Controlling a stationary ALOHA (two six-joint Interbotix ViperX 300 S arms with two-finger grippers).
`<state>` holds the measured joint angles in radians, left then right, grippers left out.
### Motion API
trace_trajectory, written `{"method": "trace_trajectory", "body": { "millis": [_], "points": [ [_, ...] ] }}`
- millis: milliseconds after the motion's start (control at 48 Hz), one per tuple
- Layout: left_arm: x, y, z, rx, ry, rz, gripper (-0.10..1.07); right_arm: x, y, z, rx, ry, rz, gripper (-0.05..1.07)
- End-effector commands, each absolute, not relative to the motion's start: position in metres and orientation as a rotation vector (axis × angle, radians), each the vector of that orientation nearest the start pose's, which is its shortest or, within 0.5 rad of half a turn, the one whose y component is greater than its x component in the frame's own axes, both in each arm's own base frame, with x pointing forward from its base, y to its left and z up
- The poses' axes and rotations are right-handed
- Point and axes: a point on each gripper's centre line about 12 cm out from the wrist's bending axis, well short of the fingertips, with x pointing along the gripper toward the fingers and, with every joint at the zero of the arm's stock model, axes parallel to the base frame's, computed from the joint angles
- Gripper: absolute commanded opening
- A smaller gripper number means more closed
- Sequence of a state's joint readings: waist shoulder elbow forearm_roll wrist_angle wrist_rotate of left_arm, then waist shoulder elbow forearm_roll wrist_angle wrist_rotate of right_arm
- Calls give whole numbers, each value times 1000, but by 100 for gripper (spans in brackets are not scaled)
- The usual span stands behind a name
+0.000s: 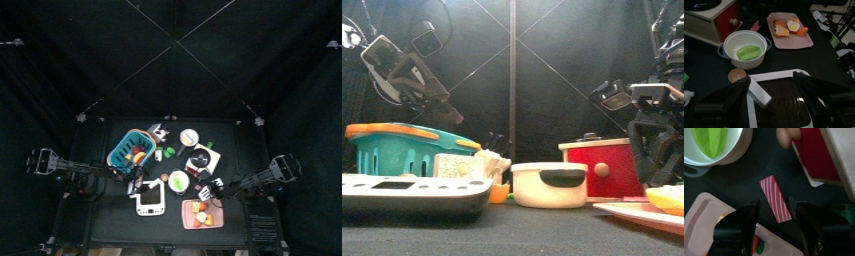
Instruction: Place salmon in front of drawer
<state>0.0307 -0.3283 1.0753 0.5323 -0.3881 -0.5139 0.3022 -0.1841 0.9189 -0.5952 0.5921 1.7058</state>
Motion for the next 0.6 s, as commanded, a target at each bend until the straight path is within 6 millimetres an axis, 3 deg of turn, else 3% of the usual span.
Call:
{"method": "trace_trajectory", "body": {
  "millis": [0,583],
  "points": [
    [290,-14,186,-60,388,-160,100,268,45,134,687,962,-673,88],
    [289,-20,183,-67,406,-169,100,278,50,138,685,949,-648,89]
  ]
}}
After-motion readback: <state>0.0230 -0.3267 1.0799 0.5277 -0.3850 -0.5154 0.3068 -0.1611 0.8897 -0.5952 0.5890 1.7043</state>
